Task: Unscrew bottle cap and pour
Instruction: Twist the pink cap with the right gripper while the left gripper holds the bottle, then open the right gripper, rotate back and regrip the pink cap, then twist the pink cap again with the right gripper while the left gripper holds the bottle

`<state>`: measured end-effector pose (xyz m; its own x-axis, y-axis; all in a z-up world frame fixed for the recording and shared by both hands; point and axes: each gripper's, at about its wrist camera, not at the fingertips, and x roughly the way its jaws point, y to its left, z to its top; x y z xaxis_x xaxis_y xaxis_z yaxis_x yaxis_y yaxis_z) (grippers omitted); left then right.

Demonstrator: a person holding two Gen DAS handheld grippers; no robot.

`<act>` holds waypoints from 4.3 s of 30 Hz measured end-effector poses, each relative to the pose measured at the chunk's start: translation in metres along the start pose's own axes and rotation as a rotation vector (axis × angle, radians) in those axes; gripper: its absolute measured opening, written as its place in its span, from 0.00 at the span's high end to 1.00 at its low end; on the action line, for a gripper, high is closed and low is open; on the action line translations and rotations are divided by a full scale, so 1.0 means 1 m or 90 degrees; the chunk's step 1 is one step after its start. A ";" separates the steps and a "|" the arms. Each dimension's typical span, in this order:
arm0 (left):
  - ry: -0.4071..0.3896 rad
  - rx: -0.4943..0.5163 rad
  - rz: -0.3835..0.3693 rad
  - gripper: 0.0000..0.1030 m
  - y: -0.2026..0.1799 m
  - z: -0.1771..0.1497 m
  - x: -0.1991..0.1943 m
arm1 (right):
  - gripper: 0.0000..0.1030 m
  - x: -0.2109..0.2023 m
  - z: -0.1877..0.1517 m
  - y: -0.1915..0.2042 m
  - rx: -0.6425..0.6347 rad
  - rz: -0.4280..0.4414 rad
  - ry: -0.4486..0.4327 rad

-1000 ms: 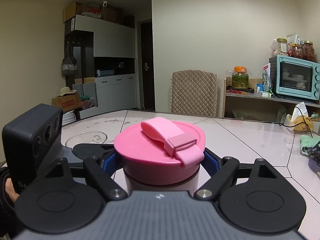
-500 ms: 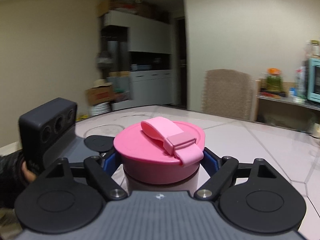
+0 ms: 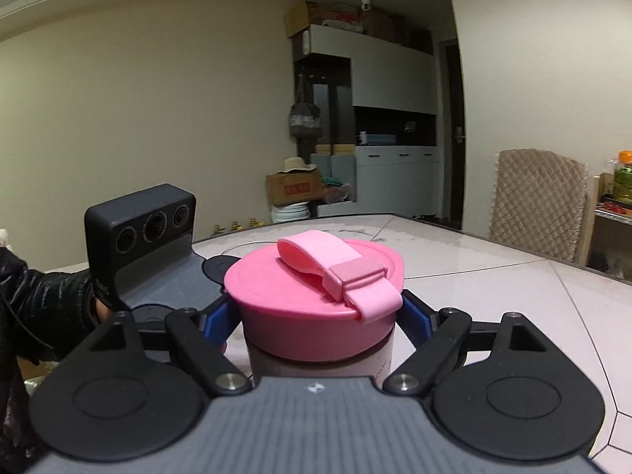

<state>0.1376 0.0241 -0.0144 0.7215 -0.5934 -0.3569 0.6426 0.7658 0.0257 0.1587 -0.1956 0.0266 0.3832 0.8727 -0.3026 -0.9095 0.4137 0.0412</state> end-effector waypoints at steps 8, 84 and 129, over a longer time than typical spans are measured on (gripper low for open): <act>-0.001 0.000 0.001 0.13 0.001 0.000 0.002 | 0.11 -0.006 -0.008 0.044 0.048 -0.149 -0.024; 0.000 0.000 0.008 0.13 -0.010 -0.006 0.008 | 0.07 -0.017 -0.006 0.048 0.007 -0.177 -0.037; -0.001 0.001 0.008 0.13 -0.009 -0.007 0.009 | 0.18 0.018 -0.014 0.087 0.105 -0.380 -0.046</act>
<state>0.1364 0.0134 -0.0240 0.7296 -0.5842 -0.3556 0.6339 0.7728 0.0312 0.0838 -0.1472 0.0118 0.8329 0.4916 -0.2542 -0.5004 0.8652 0.0335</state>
